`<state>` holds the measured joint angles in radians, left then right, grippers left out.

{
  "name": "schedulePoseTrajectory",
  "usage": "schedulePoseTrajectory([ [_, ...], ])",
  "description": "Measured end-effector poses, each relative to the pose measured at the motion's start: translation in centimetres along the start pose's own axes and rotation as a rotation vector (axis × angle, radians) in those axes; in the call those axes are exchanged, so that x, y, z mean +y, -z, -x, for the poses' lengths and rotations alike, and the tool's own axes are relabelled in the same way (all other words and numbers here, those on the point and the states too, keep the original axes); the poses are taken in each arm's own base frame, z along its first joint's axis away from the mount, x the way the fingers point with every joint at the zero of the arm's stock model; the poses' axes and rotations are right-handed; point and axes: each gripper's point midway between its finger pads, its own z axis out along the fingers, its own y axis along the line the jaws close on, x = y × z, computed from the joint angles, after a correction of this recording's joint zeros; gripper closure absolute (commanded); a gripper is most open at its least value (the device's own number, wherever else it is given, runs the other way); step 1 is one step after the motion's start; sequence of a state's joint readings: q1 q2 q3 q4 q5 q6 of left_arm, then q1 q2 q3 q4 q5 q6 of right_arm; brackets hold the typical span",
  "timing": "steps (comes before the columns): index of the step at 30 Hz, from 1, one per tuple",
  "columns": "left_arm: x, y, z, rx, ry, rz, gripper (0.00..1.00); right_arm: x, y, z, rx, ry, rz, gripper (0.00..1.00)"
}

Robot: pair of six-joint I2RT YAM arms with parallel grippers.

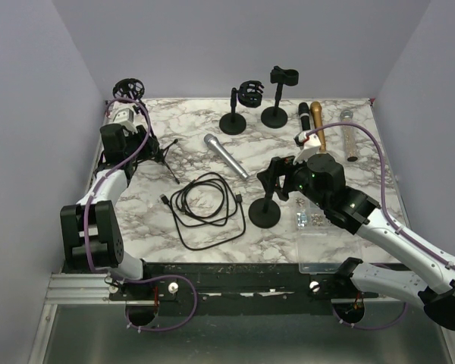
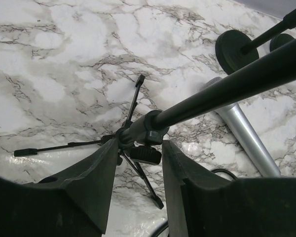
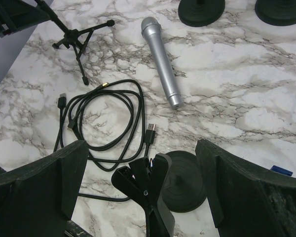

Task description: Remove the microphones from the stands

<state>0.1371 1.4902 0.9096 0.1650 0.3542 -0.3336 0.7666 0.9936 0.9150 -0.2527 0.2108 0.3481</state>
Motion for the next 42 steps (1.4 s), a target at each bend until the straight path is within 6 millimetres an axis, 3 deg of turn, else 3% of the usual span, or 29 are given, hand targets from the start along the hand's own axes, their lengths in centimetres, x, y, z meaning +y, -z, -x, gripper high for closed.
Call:
schedulePoseTrajectory([
  [2,0.1,-0.1,-0.4,0.014,0.006,0.004,0.67,0.0,0.0,0.0,0.0,0.0,0.0,0.0],
  [6,0.0,-0.1,-0.6,0.026,0.016,0.0,0.94,0.0,0.0,0.0,0.0,0.0,0.0,0.0],
  [8,-0.2,-0.2,-0.6,0.034,0.017,-0.005,1.0,0.0,0.1,0.1,-0.002,0.0,0.0,0.0],
  [17,-0.4,0.1,-0.6,0.051,0.164,-0.055,1.0,0.0,0.4,0.4,-0.013,-0.002,0.004,0.0],
  [42,0.4,-0.2,1.6,-0.045,1.31,-0.51,1.0,-0.1,0.0,-0.1,0.004,0.003,-0.002,0.0],
])
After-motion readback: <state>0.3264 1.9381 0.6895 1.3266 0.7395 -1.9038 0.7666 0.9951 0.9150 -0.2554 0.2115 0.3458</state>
